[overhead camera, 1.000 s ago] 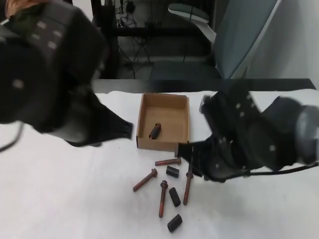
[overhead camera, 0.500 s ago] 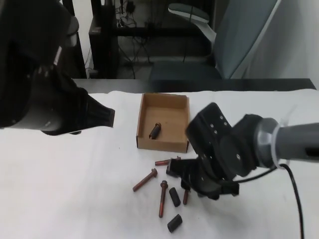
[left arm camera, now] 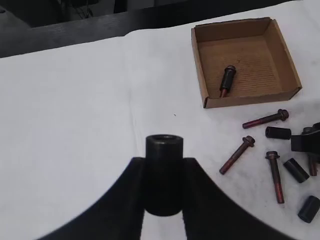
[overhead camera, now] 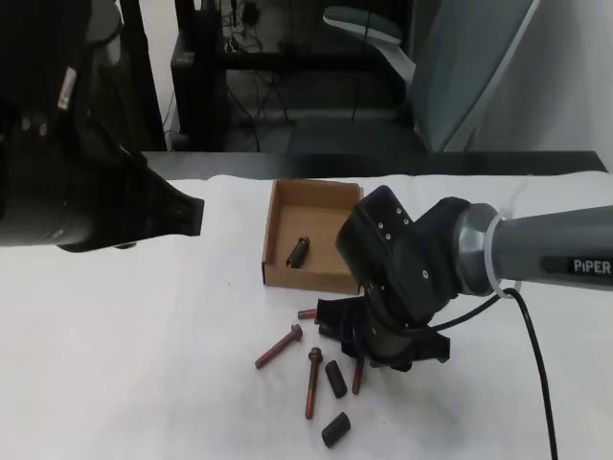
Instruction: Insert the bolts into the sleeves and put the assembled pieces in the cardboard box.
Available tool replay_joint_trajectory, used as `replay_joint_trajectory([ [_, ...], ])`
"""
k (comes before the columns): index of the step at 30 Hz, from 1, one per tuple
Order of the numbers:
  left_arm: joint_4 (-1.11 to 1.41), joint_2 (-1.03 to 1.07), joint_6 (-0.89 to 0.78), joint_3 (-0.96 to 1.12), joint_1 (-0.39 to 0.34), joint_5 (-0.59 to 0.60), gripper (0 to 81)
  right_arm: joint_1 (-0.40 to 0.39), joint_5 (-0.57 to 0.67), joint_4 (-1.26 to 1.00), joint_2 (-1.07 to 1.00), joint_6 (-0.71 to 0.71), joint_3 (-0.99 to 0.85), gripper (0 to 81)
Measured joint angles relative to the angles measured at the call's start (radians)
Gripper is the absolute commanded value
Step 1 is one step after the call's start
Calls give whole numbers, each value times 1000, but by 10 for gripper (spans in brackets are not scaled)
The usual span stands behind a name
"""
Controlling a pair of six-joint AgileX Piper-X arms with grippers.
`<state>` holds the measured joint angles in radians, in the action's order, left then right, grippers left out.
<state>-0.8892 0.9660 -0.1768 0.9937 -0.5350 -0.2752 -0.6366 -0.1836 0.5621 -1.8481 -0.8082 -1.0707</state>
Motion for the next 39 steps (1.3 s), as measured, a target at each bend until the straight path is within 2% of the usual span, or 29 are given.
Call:
replay_joint_trajectory([
  [2, 0, 0, 1, 0, 0, 0, 18, 0, -10, 14, 0, 0, 0, 39],
  [3, 0, 0, 3, 0, 0, 0, 18, 0, -12, 20, 0, 0, 0, 3],
  [9, 0, 0, 5, -1, 0, 7, 18, 0, -15, 30, 0, 25, 0, 0],
  [13, 54, 0, 29, -20, 0, 68, 18, -8, 0, 30, 32, 130, 9, 0],
  [20, 300, -5, 9, -186, 0, 247, 18, -21, -4, -118, 357, 430, 19, 0],
  [25, 589, -5, -25, -328, -5, 317, 18, -21, 28, -219, 596, 585, 16, 0],
  [32, 1122, 8, -3, -480, -69, 479, 18, -38, 367, -335, 738, 685, 26, 0],
  [35, 1208, 42, -3, -495, -104, 554, 18, -64, 413, -391, 738, 693, 60, 6],
  [39, 1249, 73, 3, -500, -145, 577, 18, -101, 418, -512, 738, 693, 139, 6],
])
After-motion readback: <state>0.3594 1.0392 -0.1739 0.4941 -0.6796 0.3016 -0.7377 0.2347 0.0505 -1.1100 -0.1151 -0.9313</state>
